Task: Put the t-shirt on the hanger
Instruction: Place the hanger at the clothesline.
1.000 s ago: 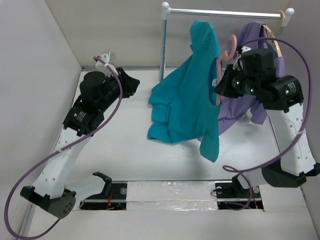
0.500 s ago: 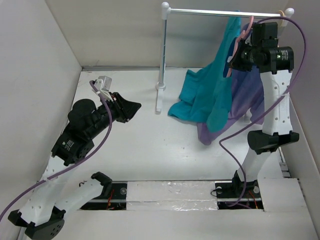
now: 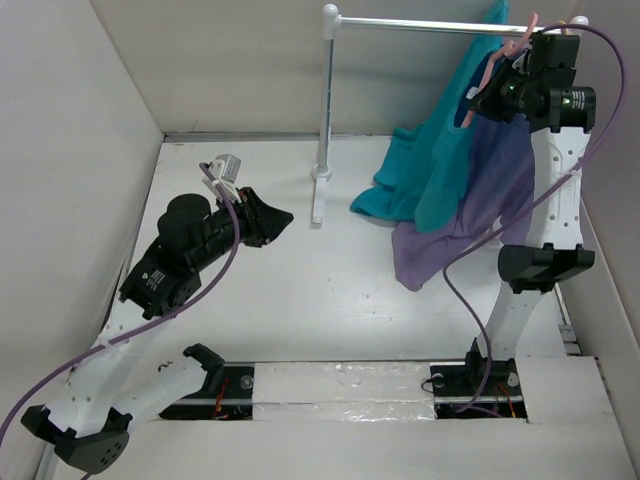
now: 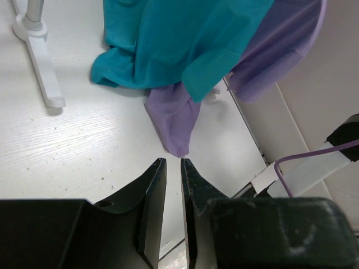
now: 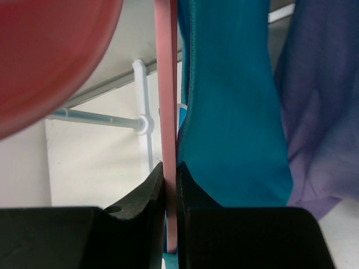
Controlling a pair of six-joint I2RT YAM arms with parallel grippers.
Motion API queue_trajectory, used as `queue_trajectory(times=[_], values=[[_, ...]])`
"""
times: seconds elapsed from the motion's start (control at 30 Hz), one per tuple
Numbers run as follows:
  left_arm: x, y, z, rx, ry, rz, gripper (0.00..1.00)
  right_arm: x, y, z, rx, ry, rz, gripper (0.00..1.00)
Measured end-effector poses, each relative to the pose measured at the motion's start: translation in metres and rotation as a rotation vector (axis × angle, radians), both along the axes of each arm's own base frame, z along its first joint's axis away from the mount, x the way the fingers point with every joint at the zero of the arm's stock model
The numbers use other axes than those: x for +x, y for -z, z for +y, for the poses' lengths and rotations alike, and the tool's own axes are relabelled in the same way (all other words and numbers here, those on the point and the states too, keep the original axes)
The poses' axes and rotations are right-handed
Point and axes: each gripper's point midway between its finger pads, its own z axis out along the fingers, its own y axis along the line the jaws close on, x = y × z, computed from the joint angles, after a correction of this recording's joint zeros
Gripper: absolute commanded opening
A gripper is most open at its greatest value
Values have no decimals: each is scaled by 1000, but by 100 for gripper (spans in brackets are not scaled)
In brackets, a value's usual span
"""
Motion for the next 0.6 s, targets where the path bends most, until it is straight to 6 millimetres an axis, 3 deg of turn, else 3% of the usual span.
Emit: queue_trajectory(times=[0.23,0.6], values=[[13,9,-12,-12,8,36,14,26,2,16,75,-66,-36,0],[28,20,-20,-9,-7,68,13,61,10,22,171,-108,-72,0]])
